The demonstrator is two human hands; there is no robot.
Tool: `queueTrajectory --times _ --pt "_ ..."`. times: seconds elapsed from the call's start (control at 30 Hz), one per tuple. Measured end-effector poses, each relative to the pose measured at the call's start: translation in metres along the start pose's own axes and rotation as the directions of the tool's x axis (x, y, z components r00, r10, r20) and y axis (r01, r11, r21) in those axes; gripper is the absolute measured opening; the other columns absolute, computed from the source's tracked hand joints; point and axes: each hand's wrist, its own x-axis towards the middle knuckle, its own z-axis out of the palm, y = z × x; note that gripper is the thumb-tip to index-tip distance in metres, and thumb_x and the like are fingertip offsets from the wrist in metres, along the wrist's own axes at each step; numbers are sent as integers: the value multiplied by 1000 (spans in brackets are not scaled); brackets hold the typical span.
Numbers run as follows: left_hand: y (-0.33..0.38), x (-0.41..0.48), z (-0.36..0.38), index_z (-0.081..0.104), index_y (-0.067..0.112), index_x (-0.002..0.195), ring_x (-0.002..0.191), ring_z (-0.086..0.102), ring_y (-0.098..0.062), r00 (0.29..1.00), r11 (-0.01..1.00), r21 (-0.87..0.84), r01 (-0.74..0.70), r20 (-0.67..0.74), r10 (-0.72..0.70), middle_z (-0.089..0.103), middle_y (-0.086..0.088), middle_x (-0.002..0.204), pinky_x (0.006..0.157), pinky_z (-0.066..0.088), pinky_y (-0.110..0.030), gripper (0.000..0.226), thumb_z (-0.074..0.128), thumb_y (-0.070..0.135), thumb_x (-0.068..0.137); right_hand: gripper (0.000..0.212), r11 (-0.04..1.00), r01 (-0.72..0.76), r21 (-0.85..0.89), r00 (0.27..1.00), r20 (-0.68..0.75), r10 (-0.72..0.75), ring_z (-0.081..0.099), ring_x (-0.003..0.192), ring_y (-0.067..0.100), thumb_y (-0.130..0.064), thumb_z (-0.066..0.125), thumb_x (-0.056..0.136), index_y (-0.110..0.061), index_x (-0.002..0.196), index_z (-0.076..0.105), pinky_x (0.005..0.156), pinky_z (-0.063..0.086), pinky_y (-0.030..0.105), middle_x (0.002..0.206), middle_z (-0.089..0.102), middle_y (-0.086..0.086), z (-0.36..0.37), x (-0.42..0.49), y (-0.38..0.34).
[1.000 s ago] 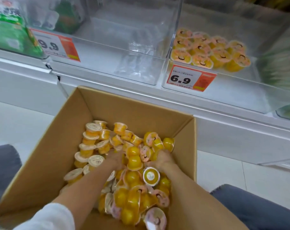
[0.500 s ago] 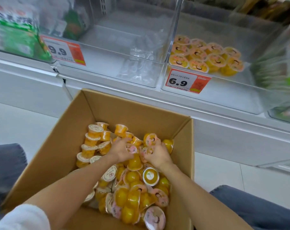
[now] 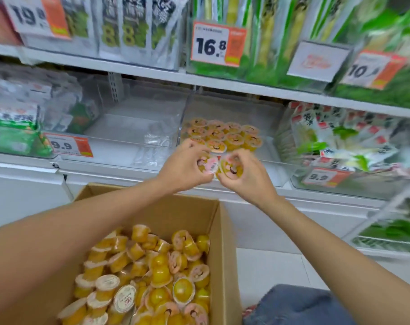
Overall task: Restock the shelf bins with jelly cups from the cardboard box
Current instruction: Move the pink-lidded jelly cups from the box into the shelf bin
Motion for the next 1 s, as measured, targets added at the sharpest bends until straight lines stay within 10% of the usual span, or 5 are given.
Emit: queueTrajectory --times 0.2,0.43,0.63,0.77,1.0 --pt "51 98 14 62 30 118 102 55 -16 998 997 25 -68 17 67 52 -1 112 87 46 -27 59 78 45 63 39 984 -169 -52 983 -87 164 54 90 18 -36 75 70 -21 95 48 76 47 35 99 54 -2 -50 64 49" --pt "34 170 81 66 21 115 98 65 -21 953 967 251 -50 302 -29 71 1 107 84 55 -37 60 76 45 62 47 874 -347 -339 848 285 447 58 106 28 -32 77 75 -9 107 52 71 39 28 102 57 7 -37 113 113" --pt "6 184 105 43 22 142 124 52 -21 891 956 266 -120 454 -15 52 1 141 100 44 -29 81 77 46 74 40 875 -483 -43 775 445 450 63 106 14 -55 78 58 -34 91 68 97 49 32 107 70 -8 -12 118 140" --pt "1 183 100 40 28 144 134 43 -18 877 962 238 -132 481 1 43 7 149 109 38 -32 84 74 57 73 43 819 -553 -153 741 360 567 62 96 22 -42 75 72 -13 101 62 75 48 29 101 63 4 -10 122 152" --pt "-6 186 102 33 44 145 138 36 -24 889 905 395 -155 456 -47 41 8 150 112 33 -45 86 69 66 70 47 740 -673 23 697 354 623 69 93 25 -28 84 66 -3 102 66 81 59 42 102 70 9 -2 129 153"
